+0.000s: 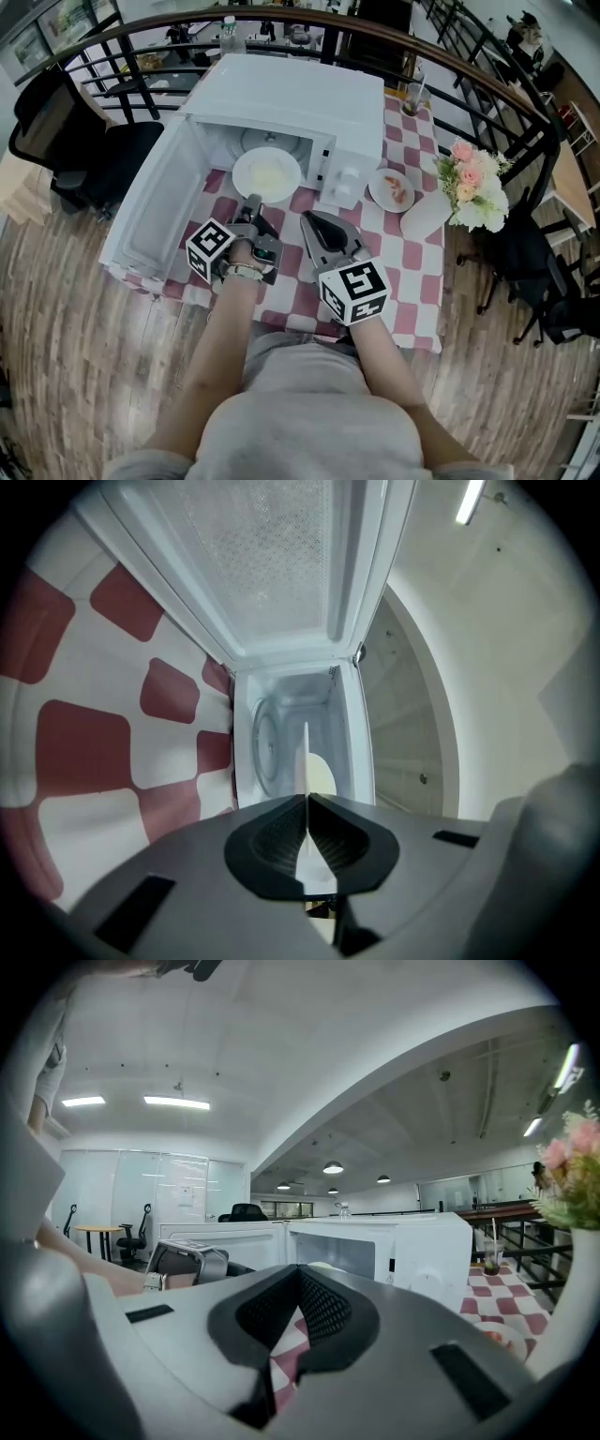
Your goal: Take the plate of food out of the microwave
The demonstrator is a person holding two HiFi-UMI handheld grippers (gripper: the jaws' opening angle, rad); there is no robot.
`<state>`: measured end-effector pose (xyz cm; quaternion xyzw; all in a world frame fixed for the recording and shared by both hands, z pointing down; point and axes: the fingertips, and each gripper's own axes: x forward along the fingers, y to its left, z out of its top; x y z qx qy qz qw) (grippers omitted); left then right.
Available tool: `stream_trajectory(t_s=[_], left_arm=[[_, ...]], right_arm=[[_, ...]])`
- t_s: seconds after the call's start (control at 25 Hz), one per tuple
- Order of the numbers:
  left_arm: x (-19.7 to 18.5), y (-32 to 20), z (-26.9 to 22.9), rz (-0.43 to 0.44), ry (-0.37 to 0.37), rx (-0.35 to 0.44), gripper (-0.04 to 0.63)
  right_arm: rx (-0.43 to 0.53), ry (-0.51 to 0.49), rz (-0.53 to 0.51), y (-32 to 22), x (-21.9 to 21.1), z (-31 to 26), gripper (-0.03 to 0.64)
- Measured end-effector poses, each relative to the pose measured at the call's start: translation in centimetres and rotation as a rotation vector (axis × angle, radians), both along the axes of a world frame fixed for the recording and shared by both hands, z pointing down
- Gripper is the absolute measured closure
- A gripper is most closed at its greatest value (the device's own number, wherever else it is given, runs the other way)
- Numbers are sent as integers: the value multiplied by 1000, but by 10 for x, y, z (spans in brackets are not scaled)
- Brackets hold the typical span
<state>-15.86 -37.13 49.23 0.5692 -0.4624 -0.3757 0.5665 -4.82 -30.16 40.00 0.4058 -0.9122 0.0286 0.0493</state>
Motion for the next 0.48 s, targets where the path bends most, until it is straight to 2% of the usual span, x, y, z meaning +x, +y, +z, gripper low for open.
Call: stream_trajectory(t_s=[0.24,0.48], left_arm=[[14,27,-14,-2,-1,22,584],[25,55,-23,-24,-34,28,583]], right_arm=[[-3,-3,-23,15,8,1,594],[6,-7,-33,31,18,-4,594]])
